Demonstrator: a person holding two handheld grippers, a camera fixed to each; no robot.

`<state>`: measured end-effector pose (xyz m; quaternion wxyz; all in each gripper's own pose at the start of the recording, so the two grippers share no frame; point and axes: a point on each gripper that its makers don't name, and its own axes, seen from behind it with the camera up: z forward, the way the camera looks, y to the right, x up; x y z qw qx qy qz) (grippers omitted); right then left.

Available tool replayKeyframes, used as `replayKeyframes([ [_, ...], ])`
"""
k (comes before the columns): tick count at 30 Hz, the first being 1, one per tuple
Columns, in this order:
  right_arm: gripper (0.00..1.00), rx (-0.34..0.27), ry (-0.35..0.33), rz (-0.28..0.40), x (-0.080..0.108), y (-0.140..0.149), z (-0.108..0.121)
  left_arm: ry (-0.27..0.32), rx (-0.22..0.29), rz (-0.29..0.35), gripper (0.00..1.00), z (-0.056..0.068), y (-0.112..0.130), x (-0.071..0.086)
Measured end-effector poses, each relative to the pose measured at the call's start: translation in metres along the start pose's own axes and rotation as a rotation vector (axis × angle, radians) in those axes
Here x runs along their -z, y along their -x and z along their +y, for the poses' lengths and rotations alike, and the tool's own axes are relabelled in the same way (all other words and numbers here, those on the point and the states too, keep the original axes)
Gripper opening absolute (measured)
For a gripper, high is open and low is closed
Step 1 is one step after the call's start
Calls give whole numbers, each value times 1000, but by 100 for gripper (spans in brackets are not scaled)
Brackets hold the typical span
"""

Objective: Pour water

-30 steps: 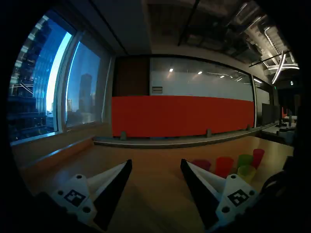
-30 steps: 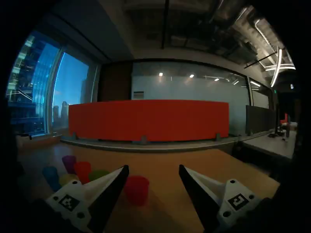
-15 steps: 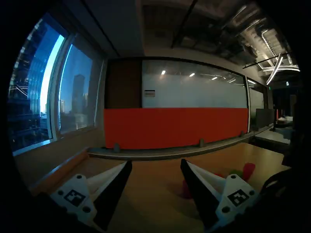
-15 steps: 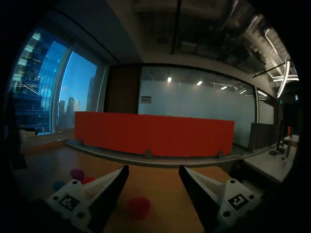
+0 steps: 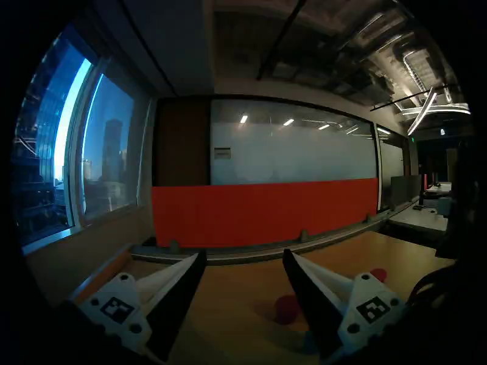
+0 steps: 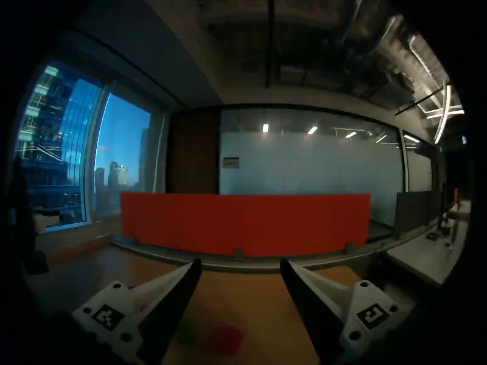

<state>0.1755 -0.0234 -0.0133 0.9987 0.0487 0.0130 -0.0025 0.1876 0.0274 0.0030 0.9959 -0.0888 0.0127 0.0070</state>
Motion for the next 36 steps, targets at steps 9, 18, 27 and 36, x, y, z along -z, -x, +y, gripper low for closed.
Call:
replayKeyframes([
  [9,99,-20,-118,-9,4,0,-17,135,1,-21,93,27,6,1],
  [18,99,-21,-282,-2,15,-13,-46,309,52,-7,92,62,-3,9],
  [27,99,0,-335,-8,20,-16,-55,369,68,-5,93,72,-8,14],
  [36,99,25,-381,-46,20,-9,-65,410,-2,-24,93,81,5,16],
])
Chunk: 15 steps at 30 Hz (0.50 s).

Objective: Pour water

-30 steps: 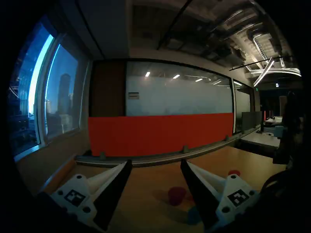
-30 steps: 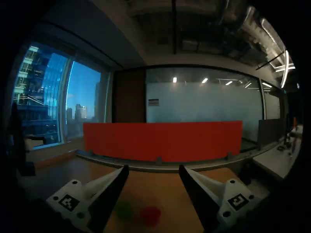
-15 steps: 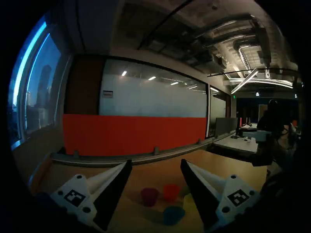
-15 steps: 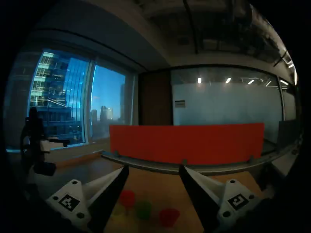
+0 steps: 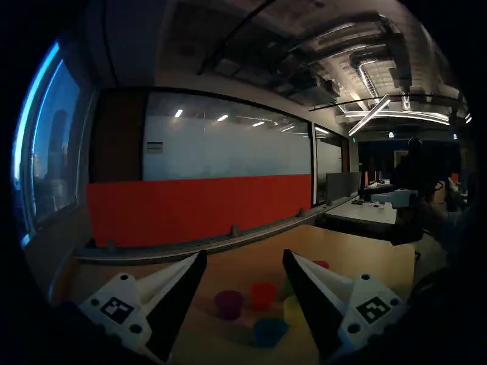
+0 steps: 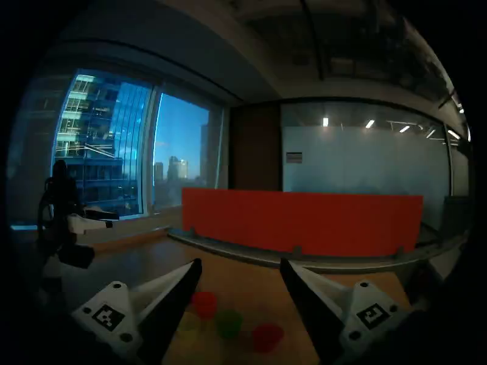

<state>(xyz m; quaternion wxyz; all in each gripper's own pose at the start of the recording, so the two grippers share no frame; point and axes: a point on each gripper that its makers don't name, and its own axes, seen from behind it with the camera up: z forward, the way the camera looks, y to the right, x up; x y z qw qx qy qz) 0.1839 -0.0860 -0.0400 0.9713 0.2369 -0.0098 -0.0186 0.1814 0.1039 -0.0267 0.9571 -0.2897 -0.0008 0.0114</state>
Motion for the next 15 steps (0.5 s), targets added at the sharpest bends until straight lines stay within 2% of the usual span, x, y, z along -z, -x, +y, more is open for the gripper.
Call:
replayKeyframes([
  [15,99,45,-82,-121,-11,31,-9,61,-21,-89,92,8,39,-6],
])
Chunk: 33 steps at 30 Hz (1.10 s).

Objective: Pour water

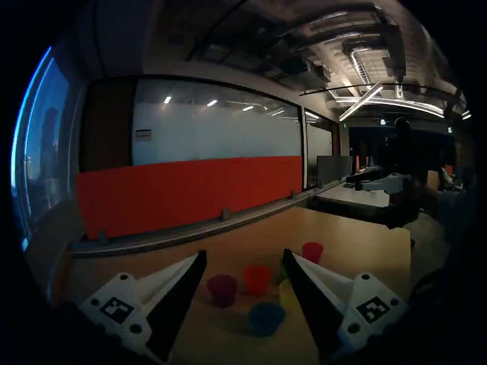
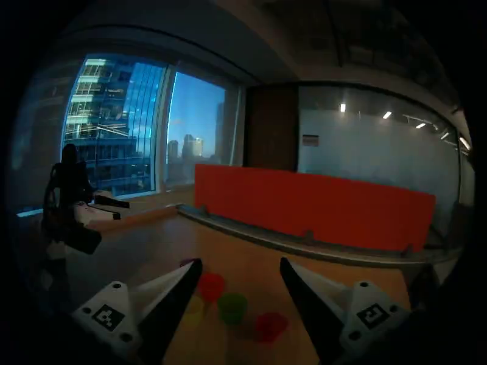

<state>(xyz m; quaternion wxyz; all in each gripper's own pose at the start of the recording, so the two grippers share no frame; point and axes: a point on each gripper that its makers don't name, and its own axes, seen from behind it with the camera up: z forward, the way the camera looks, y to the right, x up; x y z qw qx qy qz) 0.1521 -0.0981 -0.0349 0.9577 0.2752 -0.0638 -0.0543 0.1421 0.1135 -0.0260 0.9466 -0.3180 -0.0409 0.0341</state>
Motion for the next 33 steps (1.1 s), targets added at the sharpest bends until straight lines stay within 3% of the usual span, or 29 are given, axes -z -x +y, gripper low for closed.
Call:
replayKeyframes([
  [17,99,18,-56,-121,-21,55,3,85,-1,-49,93,17,48,-14],
  [23,99,19,-80,-164,-28,68,2,129,3,-108,92,26,72,-20],
  [33,99,38,-115,-215,-39,91,-3,166,-11,-195,92,29,108,-32],
])
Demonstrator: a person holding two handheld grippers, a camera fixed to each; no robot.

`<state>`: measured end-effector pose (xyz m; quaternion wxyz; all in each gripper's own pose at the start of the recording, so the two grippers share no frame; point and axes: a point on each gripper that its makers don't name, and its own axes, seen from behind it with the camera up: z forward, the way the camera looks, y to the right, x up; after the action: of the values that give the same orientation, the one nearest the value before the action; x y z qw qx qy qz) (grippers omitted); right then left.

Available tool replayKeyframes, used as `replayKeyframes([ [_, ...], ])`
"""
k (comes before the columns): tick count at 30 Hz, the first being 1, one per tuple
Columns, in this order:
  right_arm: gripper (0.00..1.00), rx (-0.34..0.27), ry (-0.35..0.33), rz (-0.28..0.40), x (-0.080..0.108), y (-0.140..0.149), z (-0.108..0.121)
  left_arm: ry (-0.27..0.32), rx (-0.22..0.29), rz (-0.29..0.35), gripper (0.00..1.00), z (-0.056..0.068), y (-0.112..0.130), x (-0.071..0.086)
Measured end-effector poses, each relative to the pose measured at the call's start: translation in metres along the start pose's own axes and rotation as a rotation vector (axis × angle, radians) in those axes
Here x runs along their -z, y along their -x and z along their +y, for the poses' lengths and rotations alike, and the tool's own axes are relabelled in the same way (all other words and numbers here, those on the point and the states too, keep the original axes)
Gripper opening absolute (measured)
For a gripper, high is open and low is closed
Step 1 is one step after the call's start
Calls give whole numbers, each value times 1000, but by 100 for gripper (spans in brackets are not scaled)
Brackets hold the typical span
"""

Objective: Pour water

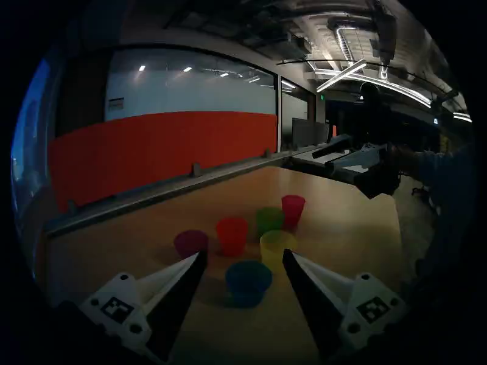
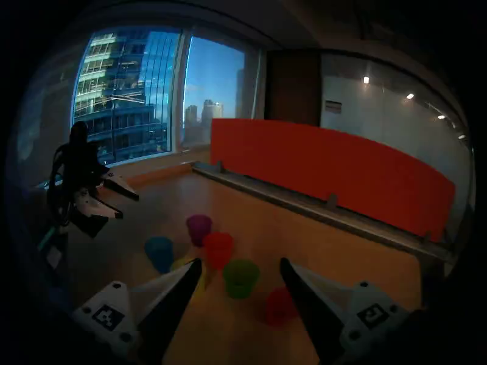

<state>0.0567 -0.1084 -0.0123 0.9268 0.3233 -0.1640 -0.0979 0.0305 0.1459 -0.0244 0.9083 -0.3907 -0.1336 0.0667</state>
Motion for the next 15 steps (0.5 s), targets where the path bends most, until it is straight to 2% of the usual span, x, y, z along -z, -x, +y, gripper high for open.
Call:
replayKeyframes([
  [15,99,24,-26,-92,-32,41,0,51,-25,-154,92,10,57,-21],
])
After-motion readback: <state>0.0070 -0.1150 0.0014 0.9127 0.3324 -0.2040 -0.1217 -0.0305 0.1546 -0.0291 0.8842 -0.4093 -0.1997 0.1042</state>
